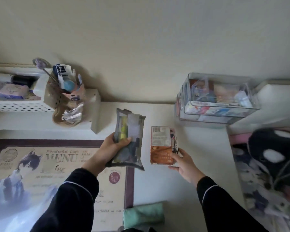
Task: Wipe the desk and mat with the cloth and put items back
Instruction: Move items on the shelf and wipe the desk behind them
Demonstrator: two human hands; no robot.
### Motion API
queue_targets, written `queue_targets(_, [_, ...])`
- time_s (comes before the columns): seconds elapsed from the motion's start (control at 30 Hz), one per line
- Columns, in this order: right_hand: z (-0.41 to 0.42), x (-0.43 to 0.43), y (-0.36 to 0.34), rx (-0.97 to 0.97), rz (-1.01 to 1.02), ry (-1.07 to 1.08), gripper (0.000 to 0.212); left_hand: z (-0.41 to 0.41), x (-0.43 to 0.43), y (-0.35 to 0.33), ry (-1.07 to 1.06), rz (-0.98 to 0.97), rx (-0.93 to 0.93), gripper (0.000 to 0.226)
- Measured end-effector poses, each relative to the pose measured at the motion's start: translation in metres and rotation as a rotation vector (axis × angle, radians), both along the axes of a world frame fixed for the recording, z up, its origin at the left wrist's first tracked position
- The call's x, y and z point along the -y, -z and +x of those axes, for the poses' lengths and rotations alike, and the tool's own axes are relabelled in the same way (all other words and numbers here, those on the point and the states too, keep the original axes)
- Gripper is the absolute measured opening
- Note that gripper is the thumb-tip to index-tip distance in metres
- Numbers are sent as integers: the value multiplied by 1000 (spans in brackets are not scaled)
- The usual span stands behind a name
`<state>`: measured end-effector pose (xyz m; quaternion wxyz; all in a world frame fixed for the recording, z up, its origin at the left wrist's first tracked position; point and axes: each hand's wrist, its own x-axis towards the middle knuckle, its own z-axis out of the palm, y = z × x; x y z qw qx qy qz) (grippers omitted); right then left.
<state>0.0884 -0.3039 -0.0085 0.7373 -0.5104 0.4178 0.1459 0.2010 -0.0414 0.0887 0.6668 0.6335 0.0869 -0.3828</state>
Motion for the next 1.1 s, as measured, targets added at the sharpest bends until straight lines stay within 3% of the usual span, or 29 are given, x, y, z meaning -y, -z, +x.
queue_targets(0.13, [-46,38,3,18,25,328,35,-21,66,24,220,134,70,42])
queue_targets(0.23, [-49,61,-1,61,-13,413,33,-34,115,35,303,145,73,39])
queue_targets(0.47, [-39,115,1,19,-93,271,46,-53,227,44,323,136,-27,23])
queue_targets(0.6, [-44,135,0,-203,-189,158,40,-60,269,59,312,180,-20,42])
queue_targets(0.8, [-58,159,-7,-201,-55,88,30,-65,288,87,368,404,276,51])
queue_targets(0.93, [-61,158,-12,-207,-284,27,34,-73,291,98,480,749,654,60])
queue_targets(1.1, [-56,136,-19,-62,-679,65,32,-82,285,98,462,716,578,68])
